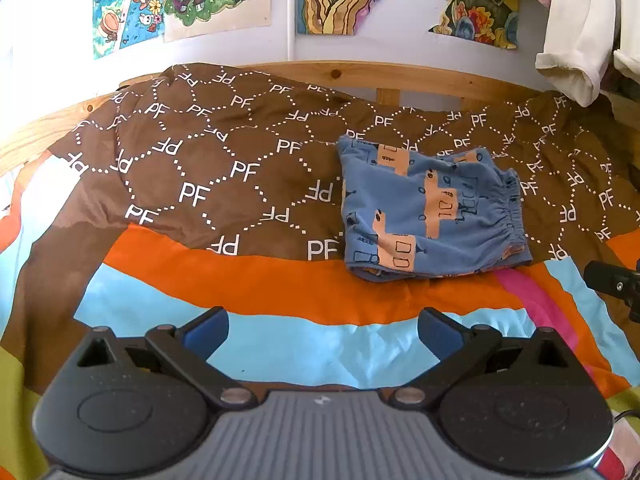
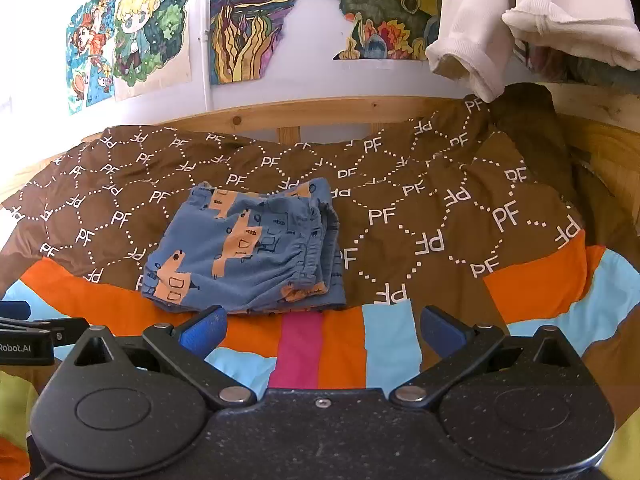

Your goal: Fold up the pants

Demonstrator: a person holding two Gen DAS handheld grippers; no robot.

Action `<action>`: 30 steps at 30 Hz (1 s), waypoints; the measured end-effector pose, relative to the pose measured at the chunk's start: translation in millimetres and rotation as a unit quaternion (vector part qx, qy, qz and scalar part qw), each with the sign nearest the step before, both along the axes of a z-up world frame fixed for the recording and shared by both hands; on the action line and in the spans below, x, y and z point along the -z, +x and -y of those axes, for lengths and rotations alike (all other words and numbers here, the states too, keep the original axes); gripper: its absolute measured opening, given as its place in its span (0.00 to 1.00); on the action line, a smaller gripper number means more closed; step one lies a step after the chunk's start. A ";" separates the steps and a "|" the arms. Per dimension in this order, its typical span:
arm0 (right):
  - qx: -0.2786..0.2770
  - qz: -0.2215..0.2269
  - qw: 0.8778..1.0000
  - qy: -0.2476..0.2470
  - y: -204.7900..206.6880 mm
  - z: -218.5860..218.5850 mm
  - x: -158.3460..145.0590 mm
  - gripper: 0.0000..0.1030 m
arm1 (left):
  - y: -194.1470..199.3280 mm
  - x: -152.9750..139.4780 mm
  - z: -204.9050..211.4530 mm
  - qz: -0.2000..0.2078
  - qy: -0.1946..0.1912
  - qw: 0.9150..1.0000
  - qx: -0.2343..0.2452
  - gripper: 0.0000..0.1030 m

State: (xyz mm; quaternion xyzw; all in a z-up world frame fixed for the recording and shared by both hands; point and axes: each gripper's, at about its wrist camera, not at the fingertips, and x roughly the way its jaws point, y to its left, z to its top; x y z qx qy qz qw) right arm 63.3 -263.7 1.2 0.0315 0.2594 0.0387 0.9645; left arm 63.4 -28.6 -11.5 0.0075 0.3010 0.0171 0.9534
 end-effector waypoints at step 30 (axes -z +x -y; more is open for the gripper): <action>-0.005 -0.011 1.000 0.004 2.9 -0.9 3.1 0.99 | 0.3 1.7 -4.0 -0.007 0.002 1.000 -0.008 1.00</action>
